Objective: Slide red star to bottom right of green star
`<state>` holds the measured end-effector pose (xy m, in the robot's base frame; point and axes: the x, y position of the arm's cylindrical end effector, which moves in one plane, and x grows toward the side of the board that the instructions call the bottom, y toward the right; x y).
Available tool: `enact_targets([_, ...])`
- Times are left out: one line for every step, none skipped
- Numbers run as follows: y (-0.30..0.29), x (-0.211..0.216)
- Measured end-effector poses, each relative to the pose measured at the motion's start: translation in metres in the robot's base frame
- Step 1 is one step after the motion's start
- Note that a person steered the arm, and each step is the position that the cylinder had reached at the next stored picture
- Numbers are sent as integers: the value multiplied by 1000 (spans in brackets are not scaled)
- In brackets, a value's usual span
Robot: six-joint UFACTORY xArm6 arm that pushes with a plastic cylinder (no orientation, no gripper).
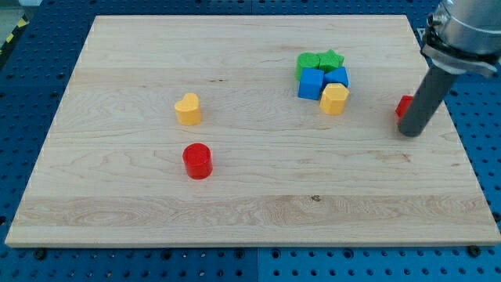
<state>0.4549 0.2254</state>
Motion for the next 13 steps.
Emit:
enact_targets([2, -14])
enact_targets([32, 2])
enact_targets([51, 13])
enact_targets([62, 5])
enact_targets([66, -22])
enact_targets([66, -23])
enact_targets([68, -21])
enact_targets([75, -15])
enact_targets([83, -13])
enact_targets([86, -16])
enact_targets([41, -27])
enact_targets([9, -40])
enact_targets([-14, -55])
